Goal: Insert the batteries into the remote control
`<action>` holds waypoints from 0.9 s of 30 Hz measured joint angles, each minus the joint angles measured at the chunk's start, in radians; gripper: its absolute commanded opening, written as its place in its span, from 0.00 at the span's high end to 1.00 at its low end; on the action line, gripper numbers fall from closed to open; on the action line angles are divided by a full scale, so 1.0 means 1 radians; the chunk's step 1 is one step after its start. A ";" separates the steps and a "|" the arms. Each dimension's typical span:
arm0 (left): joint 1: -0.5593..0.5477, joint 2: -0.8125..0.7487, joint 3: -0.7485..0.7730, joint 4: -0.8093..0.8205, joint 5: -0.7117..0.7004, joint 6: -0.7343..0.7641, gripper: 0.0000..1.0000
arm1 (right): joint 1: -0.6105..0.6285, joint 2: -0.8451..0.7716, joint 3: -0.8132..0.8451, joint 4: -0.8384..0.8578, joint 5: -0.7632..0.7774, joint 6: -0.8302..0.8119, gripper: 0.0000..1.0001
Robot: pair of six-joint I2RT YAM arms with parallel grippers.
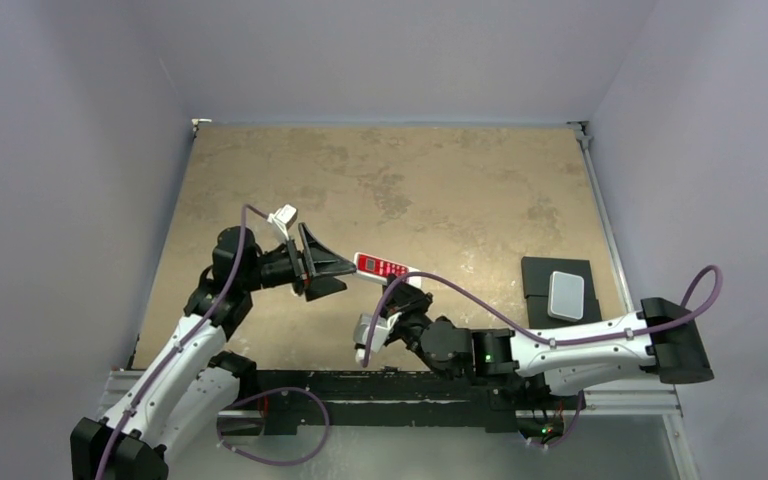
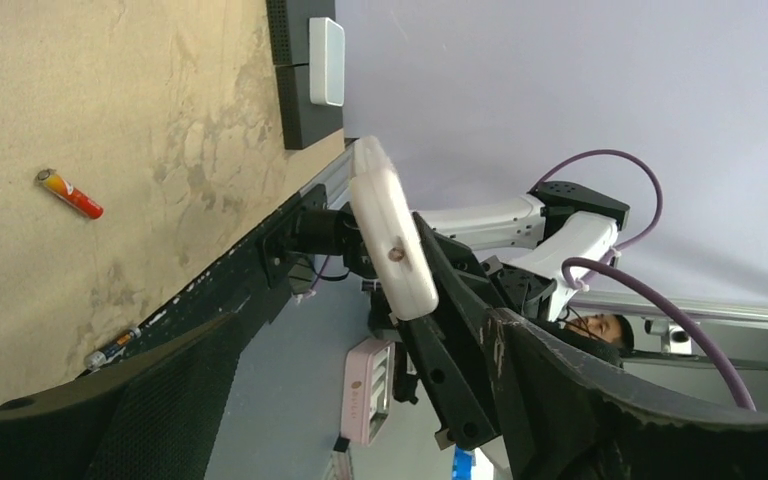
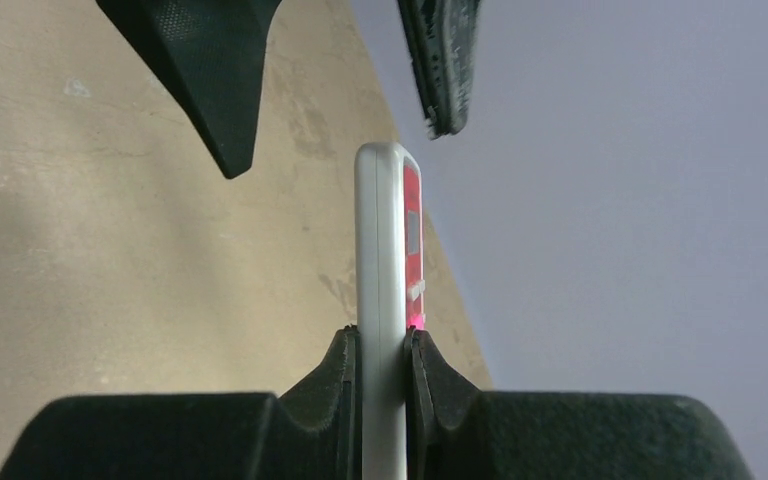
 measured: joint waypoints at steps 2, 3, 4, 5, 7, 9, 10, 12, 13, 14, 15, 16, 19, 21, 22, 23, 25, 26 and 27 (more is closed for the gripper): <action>0.000 0.000 0.014 -0.014 -0.006 0.030 0.01 | -0.002 -0.010 0.016 -0.056 -0.006 0.050 1.00; 0.000 0.000 0.022 -0.025 -0.011 0.045 0.01 | -0.005 -0.014 0.027 -0.090 -0.013 0.079 1.00; 0.000 0.000 0.030 -0.035 -0.016 0.057 0.01 | -0.010 -0.018 0.041 -0.126 -0.027 0.110 1.00; 0.000 0.000 0.037 -0.048 -0.021 0.072 0.01 | -0.016 -0.021 0.056 -0.160 -0.038 0.141 1.00; 0.000 0.000 0.052 -0.067 -0.031 0.098 0.01 | -0.040 -0.029 0.090 -0.223 -0.067 0.206 1.00; 0.000 0.000 0.068 -0.085 -0.040 0.127 0.01 | -0.080 -0.040 0.128 -0.287 -0.116 0.277 1.00; 0.000 0.000 0.074 -0.091 -0.043 0.142 0.01 | -0.103 -0.047 0.146 -0.314 -0.140 0.311 1.00; 0.000 0.000 0.084 -0.101 -0.047 0.165 0.01 | -0.147 -0.059 0.175 -0.362 -0.188 0.369 1.00; 0.000 -0.001 0.087 -0.105 -0.047 0.177 0.01 | -0.169 -0.066 0.190 -0.389 -0.213 0.400 1.00; 0.000 -0.002 0.092 -0.110 -0.048 0.190 0.01 | -0.186 -0.071 0.201 -0.406 -0.230 0.423 1.00; 0.000 -0.003 0.098 -0.121 -0.052 0.207 0.01 | -0.212 -0.075 0.216 -0.430 -0.259 0.455 1.00; 0.000 -0.003 0.105 -0.131 -0.055 0.224 0.01 | -0.229 -0.078 0.226 -0.448 -0.279 0.483 1.00; 0.000 -0.007 0.125 -0.160 -0.069 0.267 0.03 | -0.283 -0.080 0.256 -0.504 -0.348 0.557 1.00; 0.000 -0.010 0.134 -0.171 -0.076 0.289 0.13 | -0.322 -0.080 0.276 -0.538 -0.397 0.605 1.00; 0.000 -0.010 0.137 -0.175 -0.078 0.301 0.17 | -0.337 -0.080 0.283 -0.550 -0.415 0.624 1.00; 0.000 -0.010 0.140 -0.181 -0.080 0.311 0.18 | -0.357 -0.081 0.291 -0.563 -0.438 0.647 1.00; 0.000 -0.008 0.144 -0.193 -0.087 0.333 0.18 | -0.394 -0.084 0.305 -0.587 -0.483 0.694 1.00; 0.000 -0.006 0.147 -0.200 -0.089 0.344 0.18 | -0.412 -0.084 0.312 -0.599 -0.505 0.716 1.00; 0.000 -0.005 0.149 -0.208 -0.092 0.354 0.18 | -0.425 -0.084 0.318 -0.609 -0.520 0.732 1.00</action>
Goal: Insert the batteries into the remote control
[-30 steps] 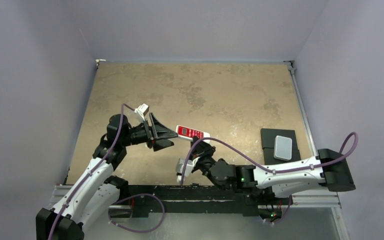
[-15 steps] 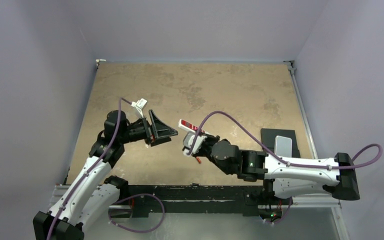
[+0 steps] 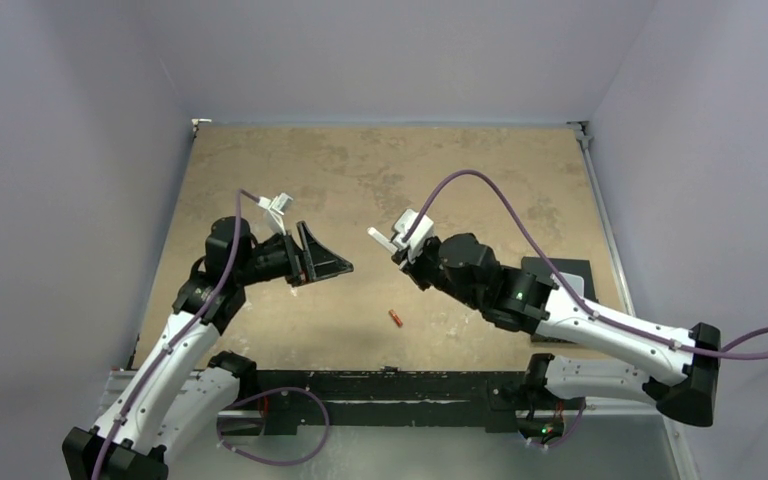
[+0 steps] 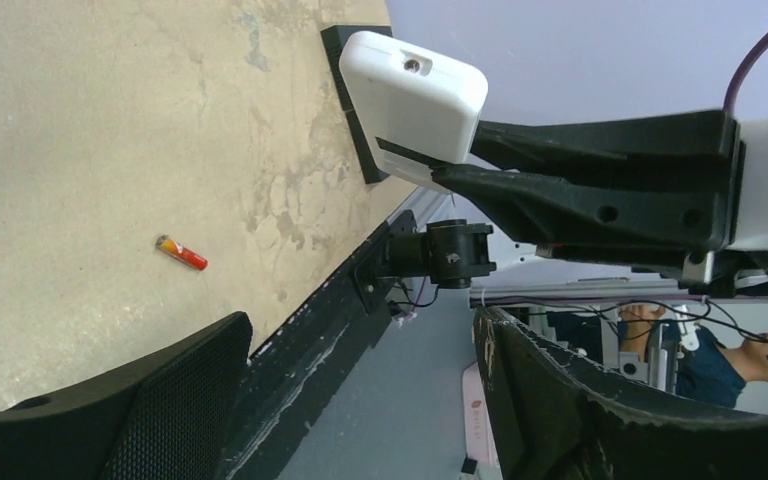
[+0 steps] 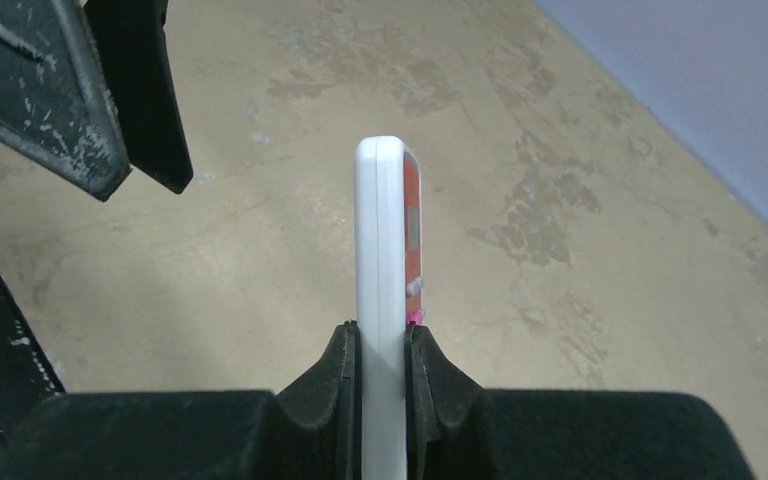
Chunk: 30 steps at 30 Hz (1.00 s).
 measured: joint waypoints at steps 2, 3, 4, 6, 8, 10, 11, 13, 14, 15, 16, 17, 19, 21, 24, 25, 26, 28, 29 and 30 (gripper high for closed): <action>0.000 0.003 0.004 -0.011 -0.004 0.017 0.16 | -0.037 0.000 0.013 -0.022 -0.049 0.042 1.00; 0.000 0.005 0.008 -0.018 -0.005 0.027 0.15 | -0.056 0.000 0.018 -0.025 -0.075 0.064 1.00; 0.000 0.007 0.012 -0.023 -0.006 0.033 0.14 | -0.075 0.000 0.022 -0.028 -0.102 0.085 1.00; 0.000 0.014 0.020 -0.024 -0.006 0.045 0.12 | -0.109 0.000 0.029 -0.037 -0.154 0.120 1.00; 0.000 0.022 0.026 -0.025 -0.006 0.056 0.12 | -0.141 0.000 0.033 -0.043 -0.209 0.151 1.00; 0.000 0.032 0.026 -0.026 -0.005 0.064 0.12 | -0.163 0.000 0.036 -0.051 -0.265 0.177 1.00; 0.000 0.037 0.026 -0.027 -0.005 0.071 0.11 | -0.187 0.000 0.039 -0.055 -0.299 0.190 1.00; 0.000 0.046 0.026 -0.030 -0.003 0.083 0.10 | -0.216 0.000 0.044 -0.062 -0.361 0.216 1.00; 0.000 0.048 0.026 -0.031 -0.003 0.091 0.10 | -0.238 0.001 0.048 -0.068 -0.405 0.230 1.00; 0.000 0.047 0.026 -0.030 -0.003 0.101 0.10 | -0.256 0.002 0.051 -0.071 -0.438 0.241 1.00; 0.000 0.043 0.026 -0.029 -0.003 0.111 0.10 | -0.277 0.004 0.058 -0.078 -0.477 0.253 1.00; 0.000 0.036 0.026 -0.028 -0.005 0.122 0.09 | -0.299 0.009 0.066 -0.084 -0.515 0.264 1.00; 0.000 0.003 0.026 -0.028 -0.015 0.146 0.08 | -0.338 0.026 0.078 -0.086 -0.588 0.282 1.00; 0.000 -0.042 0.029 -0.031 -0.026 0.183 0.06 | -0.368 0.043 0.085 -0.088 -0.653 0.297 1.00; 0.000 -0.061 0.069 -0.057 -0.023 0.254 0.01 | -0.399 0.070 0.085 -0.097 -0.761 0.314 1.00; 0.000 -0.053 0.085 -0.062 -0.014 0.275 0.01 | -0.402 0.078 0.085 -0.099 -0.789 0.317 1.00; 0.000 -0.037 0.101 -0.066 0.000 0.296 0.01 | -0.406 0.088 0.085 -0.103 -0.827 0.322 1.00; 0.000 0.001 0.117 -0.072 0.025 0.331 0.01 | -0.407 0.102 0.086 -0.111 -0.882 0.328 1.00; 0.000 0.015 0.118 -0.080 0.032 0.349 0.01 | -0.407 0.111 0.088 -0.116 -0.917 0.332 1.00; 0.000 0.028 0.118 -0.089 0.035 0.362 0.01 | -0.407 0.116 0.090 -0.117 -0.935 0.335 1.00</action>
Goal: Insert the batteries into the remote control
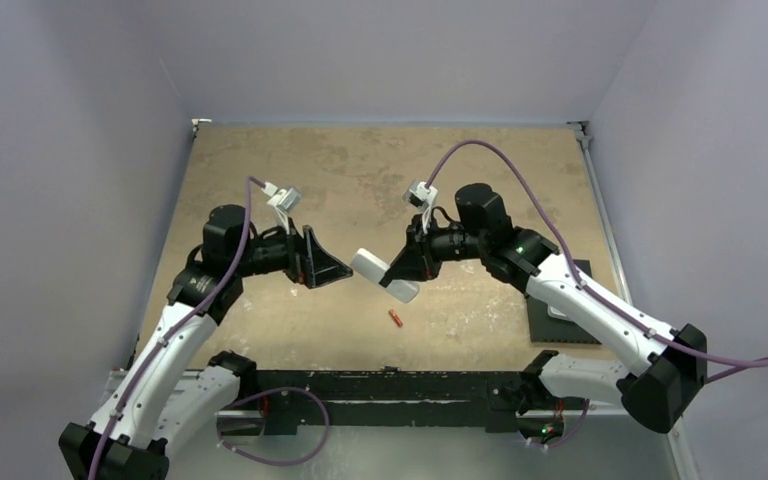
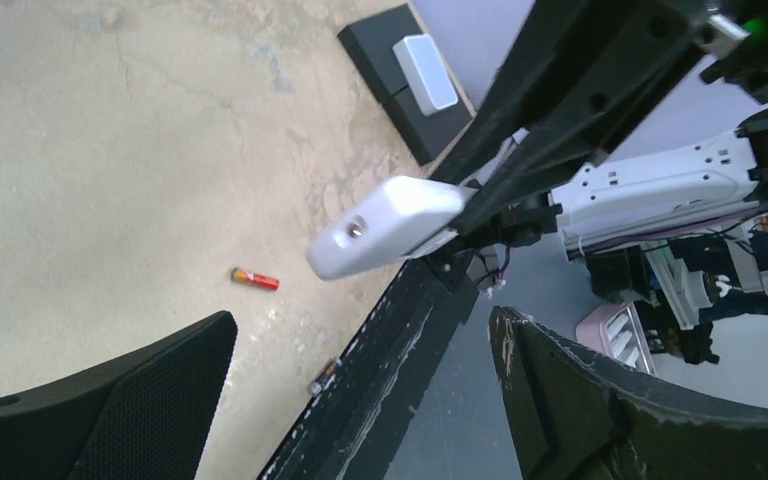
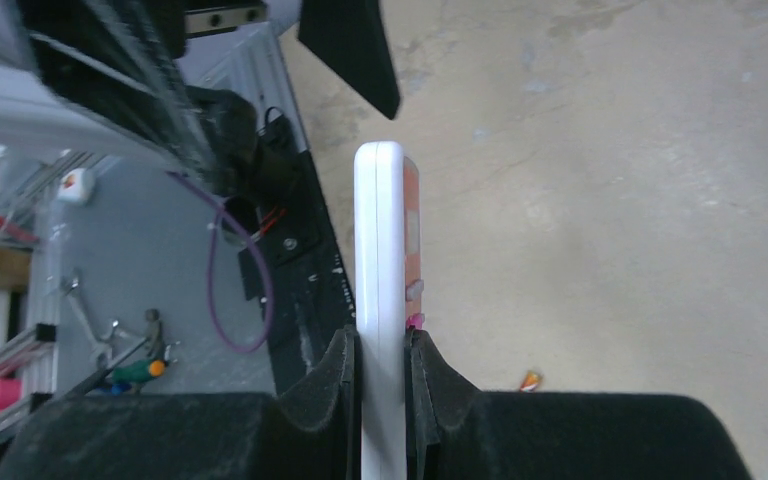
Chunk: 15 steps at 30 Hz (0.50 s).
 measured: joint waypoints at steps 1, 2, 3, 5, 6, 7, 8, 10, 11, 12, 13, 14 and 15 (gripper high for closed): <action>0.000 0.016 0.000 -0.014 0.003 0.012 0.01 | 0.000 0.006 0.002 0.000 -0.025 0.004 1.00; 0.000 0.025 0.000 -0.030 0.005 0.026 0.01 | 0.000 0.011 0.003 0.000 -0.050 0.008 1.00; 0.000 0.029 0.000 -0.040 0.008 0.035 0.01 | 0.000 0.016 0.003 0.003 -0.076 0.014 1.00; 0.000 0.028 0.000 -0.052 0.014 0.055 0.01 | 0.000 0.023 0.003 0.010 -0.126 0.029 1.00; 0.000 0.028 0.000 -0.053 0.018 0.064 0.01 | -0.001 0.026 0.003 0.016 -0.150 0.037 1.00; 0.000 0.028 0.000 -0.054 0.022 0.071 0.01 | -0.001 0.030 0.003 0.021 -0.168 0.043 1.00; 0.000 0.028 0.000 -0.055 0.026 0.076 0.01 | -0.001 0.035 0.003 0.028 -0.192 0.051 1.00; -0.004 0.028 0.000 -0.055 0.037 0.083 0.01 | -0.001 0.045 0.003 0.043 -0.236 0.068 1.00; -0.009 0.027 0.000 -0.055 0.042 0.085 0.01 | -0.001 0.051 0.003 0.053 -0.256 0.078 1.00; -0.016 0.027 0.000 -0.055 0.050 0.087 0.01 | -0.001 0.058 0.003 0.064 -0.277 0.089 1.00; -0.026 0.027 0.000 -0.054 0.060 0.086 0.01 | -0.001 0.063 0.003 0.074 -0.296 0.098 1.00; -0.035 0.026 0.000 -0.052 0.069 0.086 0.01 | -0.001 0.069 0.003 0.085 -0.311 0.111 1.00; -0.042 0.024 0.000 -0.050 0.077 0.086 0.01 | -0.001 0.075 0.003 0.096 -0.329 0.121 1.00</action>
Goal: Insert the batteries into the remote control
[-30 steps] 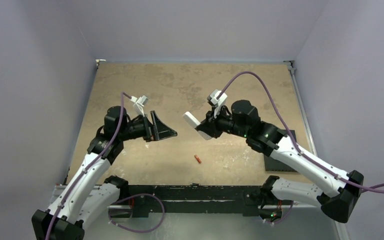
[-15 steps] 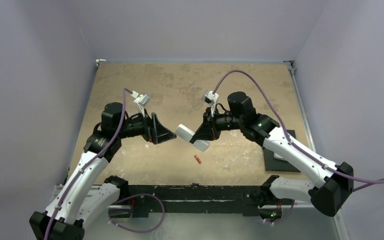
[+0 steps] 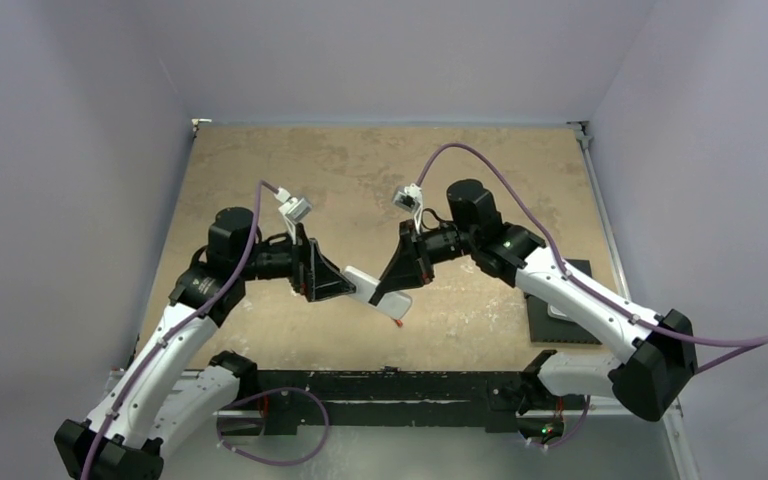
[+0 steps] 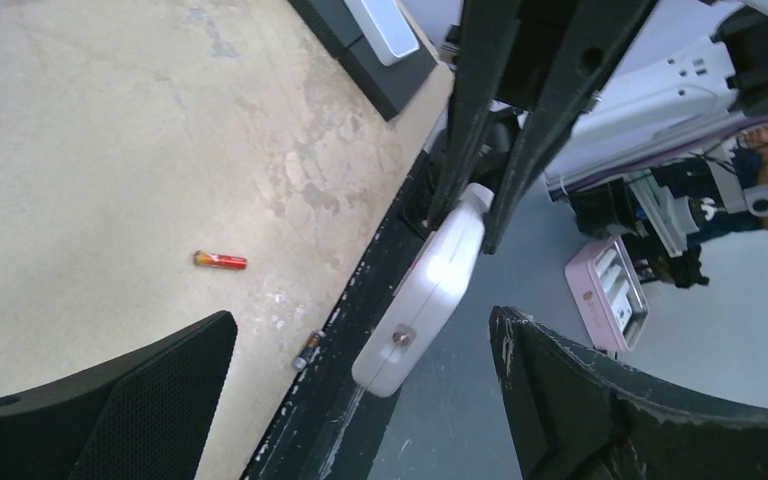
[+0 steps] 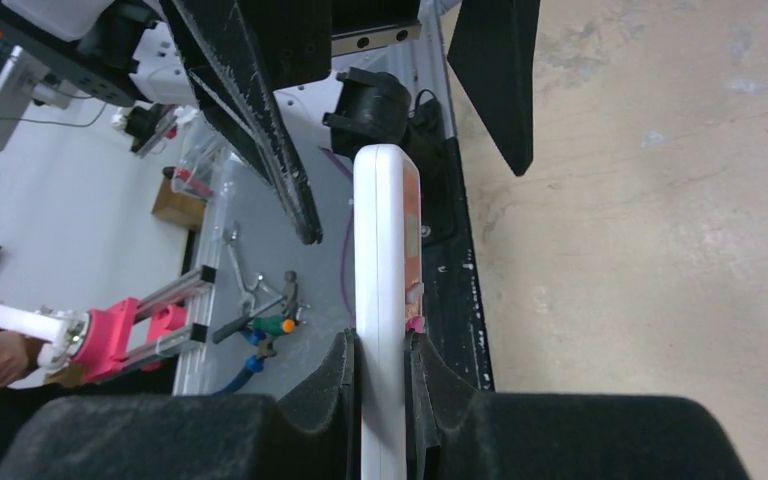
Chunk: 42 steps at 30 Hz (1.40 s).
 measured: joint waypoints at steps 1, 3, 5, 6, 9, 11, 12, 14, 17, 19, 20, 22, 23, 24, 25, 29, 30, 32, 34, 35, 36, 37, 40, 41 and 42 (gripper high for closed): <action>-0.009 -0.003 0.000 0.003 0.011 0.000 0.02 | 0.000 0.003 0.000 0.008 -0.010 0.008 1.00; -0.024 -0.009 0.000 0.009 0.029 -0.001 0.05 | 0.000 0.013 0.000 0.025 -0.034 0.024 1.00; -0.037 -0.015 0.000 0.016 0.046 -0.005 0.09 | -0.001 0.020 0.000 0.036 -0.053 0.037 1.00; -0.042 -0.018 0.000 0.020 0.053 -0.008 0.13 | -0.002 0.024 0.000 0.041 -0.062 0.045 1.00; -0.055 -0.020 0.000 0.030 0.073 -0.011 0.24 | -0.004 0.033 0.000 0.055 -0.084 0.062 1.00; -0.063 -0.021 0.000 0.035 0.085 -0.016 0.31 | -0.004 0.037 0.001 0.064 -0.097 0.072 1.00; -0.066 -0.022 0.000 0.037 0.091 -0.018 0.34 | -0.004 0.039 0.001 0.069 -0.102 0.077 1.00; -0.069 -0.025 0.000 0.039 0.100 -0.023 0.40 | -0.004 0.039 0.001 0.077 -0.107 0.087 1.00; -0.072 -0.029 0.000 0.048 0.113 -0.030 0.53 | -0.004 0.039 0.001 0.094 -0.119 0.104 1.00; -0.074 -0.031 0.000 0.053 0.118 -0.035 0.63 | -0.004 0.039 0.001 0.101 -0.128 0.112 1.00; -0.075 -0.032 0.000 0.056 0.122 -0.037 0.67 | -0.004 0.039 0.001 0.103 -0.129 0.113 1.00; -0.076 -0.035 -0.001 0.061 0.123 -0.037 0.74 | -0.004 0.040 0.001 0.111 -0.140 0.119 1.00; -0.076 -0.037 -0.001 0.064 0.123 -0.038 0.80 | -0.004 0.040 0.001 0.116 -0.150 0.122 1.00; -0.076 -0.040 -0.002 0.069 0.126 -0.040 0.91 | -0.003 0.040 0.001 0.119 -0.155 0.124 1.00; -0.076 -0.043 -0.003 0.075 0.135 -0.040 1.00 | -0.004 0.040 0.001 0.122 -0.159 0.124 1.00; -0.079 -0.056 -0.005 0.095 0.159 -0.042 1.00 | -0.004 0.045 0.001 0.142 -0.183 0.128 0.95; -0.079 -0.057 -0.005 0.095 0.160 -0.042 1.00 | -0.003 0.045 0.001 0.142 -0.183 0.127 0.92; -0.079 -0.058 -0.007 0.097 0.159 -0.042 1.00 | -0.004 0.045 0.001 0.142 -0.182 0.127 0.83; -0.079 -0.058 -0.012 0.103 0.159 -0.043 1.00 | -0.004 0.045 0.001 0.141 -0.178 0.127 0.74; -0.079 -0.058 -0.013 0.107 0.158 -0.046 1.00 | -0.004 0.044 0.001 0.140 -0.175 0.127 0.69; -0.079 -0.059 -0.018 0.114 0.155 -0.053 1.00 | -0.004 0.043 0.001 0.140 -0.171 0.128 0.66; -0.079 -0.061 -0.024 0.123 0.150 -0.058 1.00 | -0.005 0.040 0.001 0.138 -0.158 0.129 0.62; -0.078 -0.069 -0.037 0.138 0.124 -0.079 1.00 | -0.013 0.024 -0.007 0.131 -0.094 0.127 0.52; -0.078 -0.072 -0.040 0.140 0.117 -0.084 1.00 | -0.018 0.016 -0.010 0.129 -0.076 0.128 0.47; -0.078 -0.074 -0.041 0.140 0.111 -0.088 1.00 | -0.026 0.004 -0.013 0.127 -0.055 0.129 0.44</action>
